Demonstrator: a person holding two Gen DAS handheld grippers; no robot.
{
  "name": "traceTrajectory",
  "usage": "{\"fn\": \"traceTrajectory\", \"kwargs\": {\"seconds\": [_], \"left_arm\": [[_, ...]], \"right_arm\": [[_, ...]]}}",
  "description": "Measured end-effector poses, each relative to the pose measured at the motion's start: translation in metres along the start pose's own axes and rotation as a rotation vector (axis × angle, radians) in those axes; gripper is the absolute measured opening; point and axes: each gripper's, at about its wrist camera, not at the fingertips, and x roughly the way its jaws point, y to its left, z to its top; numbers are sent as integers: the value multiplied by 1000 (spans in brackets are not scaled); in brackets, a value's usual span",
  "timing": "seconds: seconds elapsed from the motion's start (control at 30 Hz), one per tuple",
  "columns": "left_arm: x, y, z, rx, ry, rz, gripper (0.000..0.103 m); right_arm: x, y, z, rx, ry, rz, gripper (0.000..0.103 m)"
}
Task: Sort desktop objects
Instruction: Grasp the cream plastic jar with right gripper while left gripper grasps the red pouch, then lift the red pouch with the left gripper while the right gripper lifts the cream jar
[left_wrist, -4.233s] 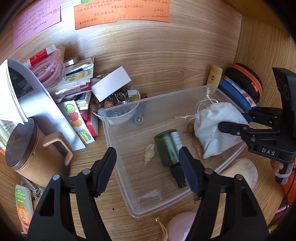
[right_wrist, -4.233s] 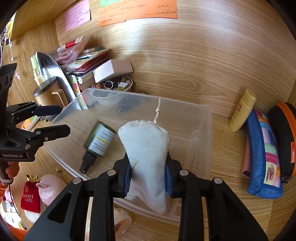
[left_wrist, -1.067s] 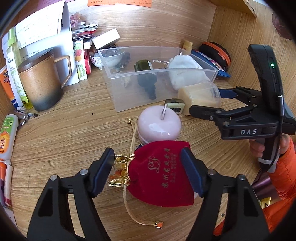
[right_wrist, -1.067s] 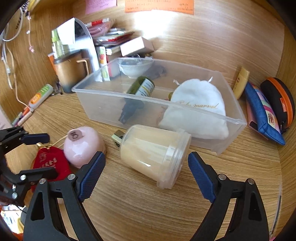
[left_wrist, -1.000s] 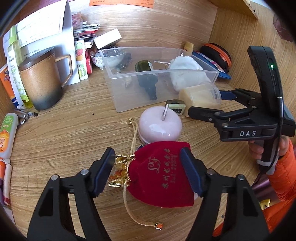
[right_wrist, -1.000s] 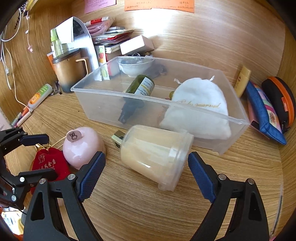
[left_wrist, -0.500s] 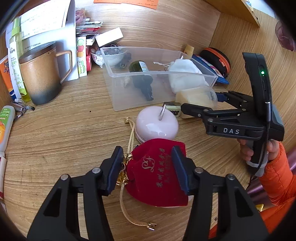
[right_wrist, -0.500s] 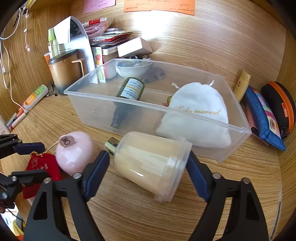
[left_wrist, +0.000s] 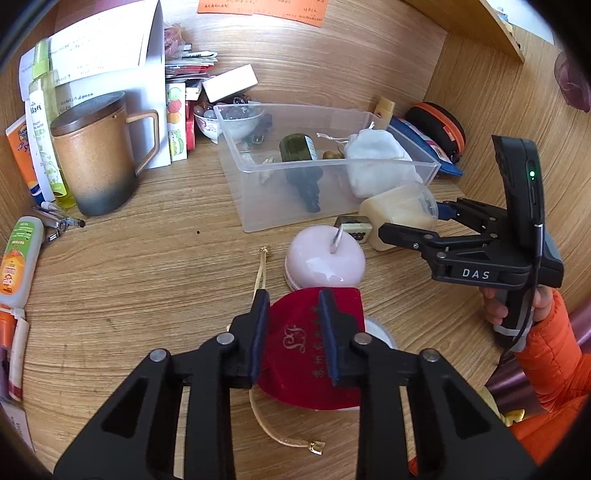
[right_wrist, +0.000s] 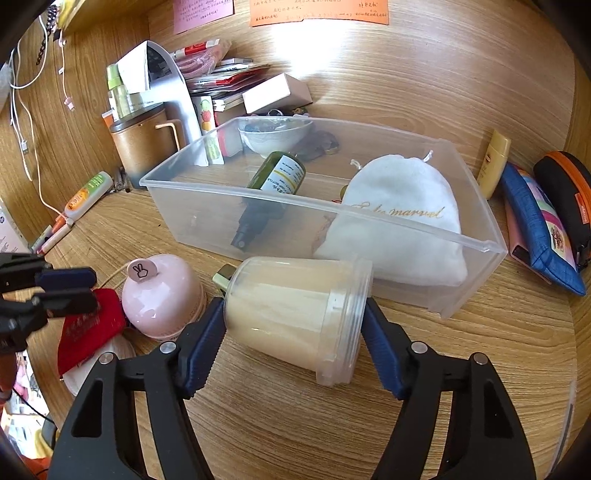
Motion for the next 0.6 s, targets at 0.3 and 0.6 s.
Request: {"fn": "traceTrajectory", "kwargs": {"seconds": [0.3, 0.6], "left_arm": [[4, -3, -11, 12, 45, 52, 76], [14, 3, -16, -40, 68, -10, 80]], "right_arm": [[0, 0, -1, -7, -7, 0, 68], [-4, 2, -6, -23, -10, 0, 66]]}}
